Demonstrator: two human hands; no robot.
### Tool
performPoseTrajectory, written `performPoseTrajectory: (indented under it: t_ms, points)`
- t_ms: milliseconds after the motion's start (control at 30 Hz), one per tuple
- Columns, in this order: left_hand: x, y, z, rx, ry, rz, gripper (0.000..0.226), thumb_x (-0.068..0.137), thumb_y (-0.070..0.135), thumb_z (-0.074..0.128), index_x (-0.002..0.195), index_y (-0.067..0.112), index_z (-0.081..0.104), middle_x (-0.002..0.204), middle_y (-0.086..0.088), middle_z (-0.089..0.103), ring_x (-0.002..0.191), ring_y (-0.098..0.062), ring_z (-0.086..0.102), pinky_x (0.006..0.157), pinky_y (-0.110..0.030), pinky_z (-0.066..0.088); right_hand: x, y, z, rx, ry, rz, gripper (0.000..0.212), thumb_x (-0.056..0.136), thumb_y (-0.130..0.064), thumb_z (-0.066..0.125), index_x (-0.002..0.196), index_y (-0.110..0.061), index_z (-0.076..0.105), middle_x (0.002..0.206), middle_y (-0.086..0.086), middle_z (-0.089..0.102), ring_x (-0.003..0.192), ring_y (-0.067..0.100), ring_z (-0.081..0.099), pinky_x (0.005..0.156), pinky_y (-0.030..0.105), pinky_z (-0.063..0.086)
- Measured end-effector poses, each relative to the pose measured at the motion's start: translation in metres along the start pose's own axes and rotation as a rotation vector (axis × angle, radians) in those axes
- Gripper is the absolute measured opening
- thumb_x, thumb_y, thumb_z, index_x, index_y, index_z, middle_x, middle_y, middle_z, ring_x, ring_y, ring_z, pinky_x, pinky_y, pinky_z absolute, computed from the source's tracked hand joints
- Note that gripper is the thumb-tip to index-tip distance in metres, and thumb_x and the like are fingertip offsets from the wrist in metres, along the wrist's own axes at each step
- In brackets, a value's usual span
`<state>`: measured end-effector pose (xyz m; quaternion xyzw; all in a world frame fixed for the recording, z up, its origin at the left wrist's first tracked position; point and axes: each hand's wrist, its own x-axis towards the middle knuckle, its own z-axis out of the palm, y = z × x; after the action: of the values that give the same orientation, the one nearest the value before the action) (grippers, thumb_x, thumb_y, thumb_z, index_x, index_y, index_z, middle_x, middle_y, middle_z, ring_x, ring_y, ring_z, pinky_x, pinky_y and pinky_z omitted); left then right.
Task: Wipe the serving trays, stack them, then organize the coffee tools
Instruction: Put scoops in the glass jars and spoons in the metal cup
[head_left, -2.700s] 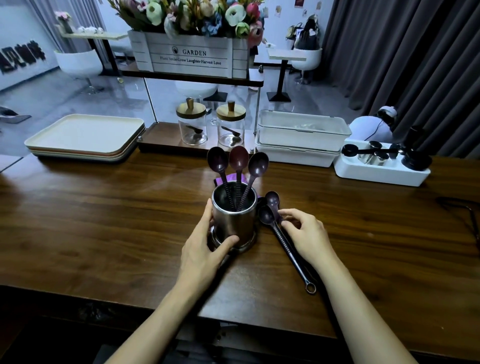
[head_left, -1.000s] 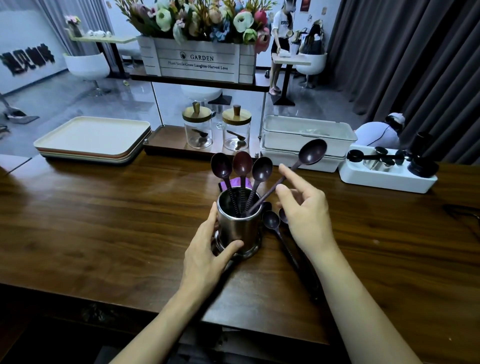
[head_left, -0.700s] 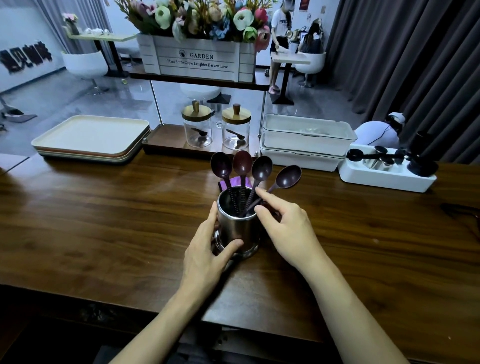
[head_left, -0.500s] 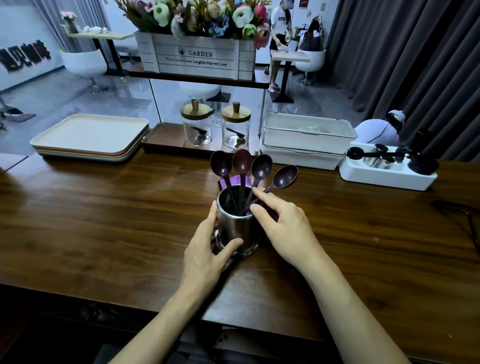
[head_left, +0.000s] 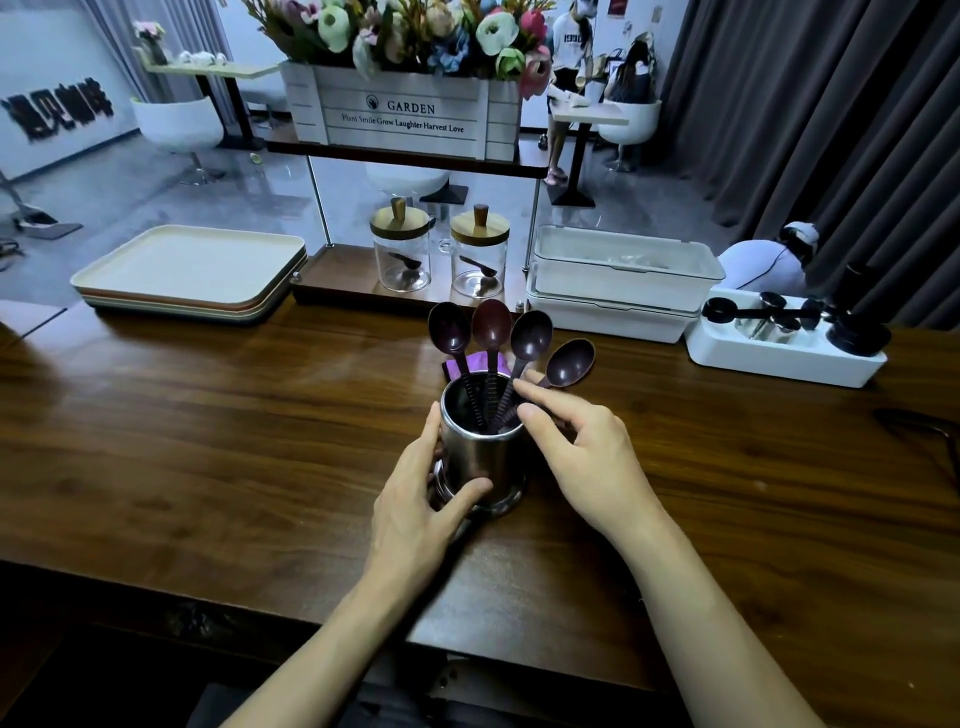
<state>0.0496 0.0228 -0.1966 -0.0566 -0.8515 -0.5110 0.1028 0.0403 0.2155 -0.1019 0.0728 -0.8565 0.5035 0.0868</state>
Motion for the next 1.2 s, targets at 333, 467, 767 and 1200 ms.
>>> performPoseTrajectory:
  t_ms: [333,467,767,1200]
  points:
    - [0.0,0.001,0.001,-0.013,0.012,-0.004,0.095,0.078,0.065,0.072,0.158,0.05,0.021,0.142,0.031,0.051,0.125,0.01,0.052,0.105,-0.031,0.049,-0.005,0.006,0.009,0.026,-0.082,-0.036,0.044,0.103,-0.031,0.054,0.147,-0.033,0.049,0.153,-0.02,0.04,0.138,-0.019,0.027,0.113,0.005,0.02]
    - [0.0,0.001,0.0,-0.003,0.016,-0.002,0.096,0.076,0.068,0.069,0.157,0.052,0.02,0.14,0.033,0.05,0.125,0.011,0.051,0.104,-0.029,0.049,-0.004,0.009,0.015,0.028,-0.099,-0.024,0.044,0.104,-0.037,0.05,0.148,-0.038,0.045,0.156,-0.023,0.035,0.142,-0.017,0.022,0.117,0.014,0.018]
    - [0.001,-0.001,0.002,0.002,0.053,-0.014,0.093,0.083,0.057,0.074,0.158,0.049,0.02,0.139,0.024,0.056,0.122,0.008,0.055,0.103,-0.03,0.051,0.005,0.011,0.007,0.171,-0.163,-0.064,0.04,0.098,-0.022,0.064,0.138,-0.026,0.061,0.149,-0.011,0.05,0.139,-0.01,0.037,0.114,0.013,0.028]
    - [0.0,0.0,0.002,-0.007,0.037,-0.017,0.092,0.083,0.055,0.071,0.157,0.053,0.017,0.139,0.024,0.054,0.124,0.004,0.055,0.105,-0.03,0.049,-0.013,0.077,-0.039,-0.09,0.205,0.263,0.025,0.098,-0.018,0.061,0.112,-0.035,0.073,0.104,-0.019,0.072,0.099,0.003,0.066,0.087,0.025,0.052]
